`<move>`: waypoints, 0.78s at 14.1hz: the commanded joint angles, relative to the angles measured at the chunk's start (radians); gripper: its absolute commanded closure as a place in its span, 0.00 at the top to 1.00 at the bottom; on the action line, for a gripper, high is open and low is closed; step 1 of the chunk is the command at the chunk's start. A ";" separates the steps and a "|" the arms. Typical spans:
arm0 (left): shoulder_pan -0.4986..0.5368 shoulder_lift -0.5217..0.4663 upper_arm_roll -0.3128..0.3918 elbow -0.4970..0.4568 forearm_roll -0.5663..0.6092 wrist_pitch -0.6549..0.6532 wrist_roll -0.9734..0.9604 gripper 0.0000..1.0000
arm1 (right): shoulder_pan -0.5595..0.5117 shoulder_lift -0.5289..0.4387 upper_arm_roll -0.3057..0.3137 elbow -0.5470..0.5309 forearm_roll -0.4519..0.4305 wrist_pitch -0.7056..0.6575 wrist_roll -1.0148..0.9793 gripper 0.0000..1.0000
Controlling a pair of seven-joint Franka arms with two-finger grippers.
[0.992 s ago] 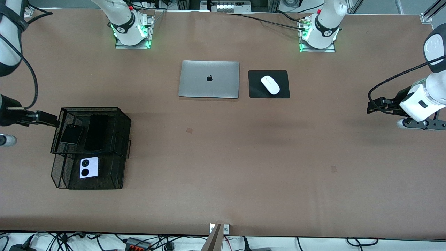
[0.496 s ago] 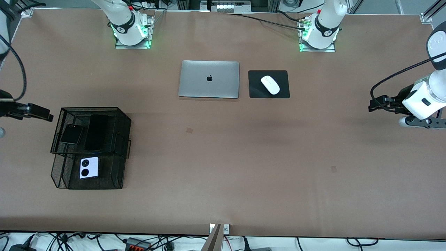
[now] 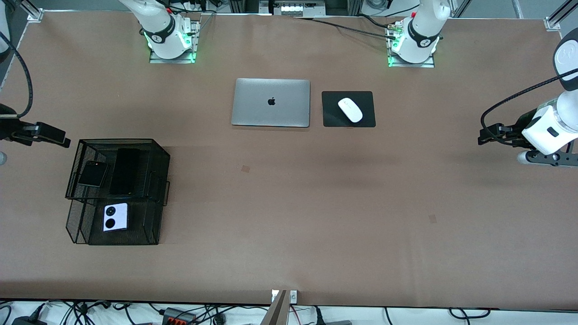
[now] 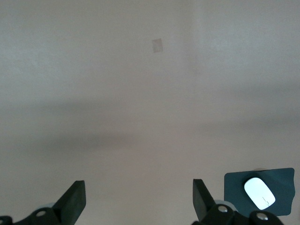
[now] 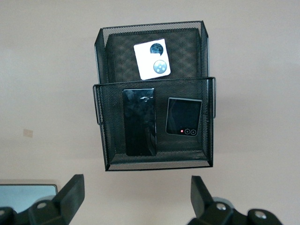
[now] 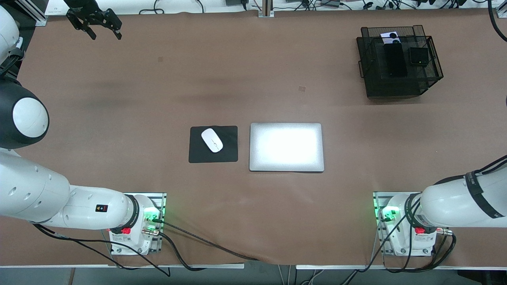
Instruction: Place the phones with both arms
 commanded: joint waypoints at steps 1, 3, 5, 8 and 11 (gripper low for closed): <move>0.003 -0.005 0.003 0.008 -0.004 -0.005 0.014 1.00 | 0.000 -0.074 0.011 -0.111 -0.015 0.045 0.018 1.00; 0.003 -0.005 0.003 0.008 -0.004 -0.005 0.014 1.00 | -0.004 -0.150 0.011 -0.236 -0.018 0.118 0.016 1.00; 0.003 -0.005 0.001 0.011 -0.004 -0.006 0.014 1.00 | -0.004 -0.198 0.009 -0.310 -0.018 0.135 0.016 1.00; 0.003 -0.005 0.001 0.013 -0.004 -0.006 0.014 1.00 | -0.009 -0.202 0.006 -0.303 -0.021 0.125 -0.001 1.00; 0.002 -0.005 0.000 0.014 -0.004 -0.008 0.014 1.00 | -0.006 -0.202 0.009 -0.286 -0.021 0.103 -0.001 1.00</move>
